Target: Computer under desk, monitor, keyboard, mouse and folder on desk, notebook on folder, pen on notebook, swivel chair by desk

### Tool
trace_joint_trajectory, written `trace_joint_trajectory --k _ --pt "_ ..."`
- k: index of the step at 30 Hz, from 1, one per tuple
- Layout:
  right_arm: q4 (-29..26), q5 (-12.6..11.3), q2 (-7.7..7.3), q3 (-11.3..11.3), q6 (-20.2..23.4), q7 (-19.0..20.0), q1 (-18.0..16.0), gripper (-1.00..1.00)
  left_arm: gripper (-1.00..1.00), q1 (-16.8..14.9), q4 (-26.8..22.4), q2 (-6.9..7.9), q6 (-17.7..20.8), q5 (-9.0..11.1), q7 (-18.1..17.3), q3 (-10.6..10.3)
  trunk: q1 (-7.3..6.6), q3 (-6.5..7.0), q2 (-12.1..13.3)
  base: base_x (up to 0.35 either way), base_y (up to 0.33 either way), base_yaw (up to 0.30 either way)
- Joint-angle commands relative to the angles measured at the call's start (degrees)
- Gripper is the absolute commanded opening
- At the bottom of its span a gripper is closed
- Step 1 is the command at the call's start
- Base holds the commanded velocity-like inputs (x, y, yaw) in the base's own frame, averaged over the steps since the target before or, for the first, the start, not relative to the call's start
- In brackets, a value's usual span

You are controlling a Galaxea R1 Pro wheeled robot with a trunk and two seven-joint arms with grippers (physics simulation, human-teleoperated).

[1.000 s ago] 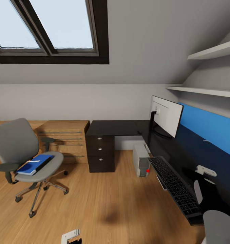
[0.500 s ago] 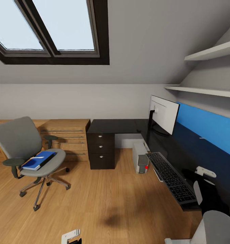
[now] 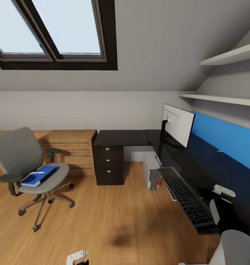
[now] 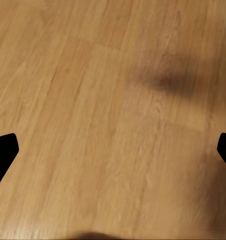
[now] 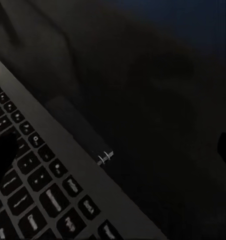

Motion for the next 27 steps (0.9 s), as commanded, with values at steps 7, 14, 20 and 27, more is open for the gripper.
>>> trace_joint_trajectory --k 7,14,20,27 --pt "3.6 0.6 -1.79 0.2 0.5 -8.1 0.0 1.0 1.0 0.0 0.3 -0.04 -0.1 0.0 0.0 0.3 0.02 -0.07 0.0 0.205 -0.158 0.0" --pt "5.9 0.6 -3.48 0.2 0.5 -9.8 0.0 1.0 1.0 0.0 0.3 -0.04 -0.1 0.0 0.0 0.3 0.02 -0.07 0.0 0.044 -0.034 0.0" --pt "6.4 0.6 -3.67 0.3 0.8 -10.1 0.0 1.0 1.0 0.0 0.3 -0.04 -0.1 0.0 0.0 0.3 0.02 -0.07 0.0 0.006 -0.041 0.0" --pt "9.7 0.9 -3.68 1.1 0.3 -10.0 0.0 1.0 1.0 0.0 0.3 0.1 -0.1 0.1 0.0 0.4 0.02 -0.07 0.0 0.001 -0.017 0.0"
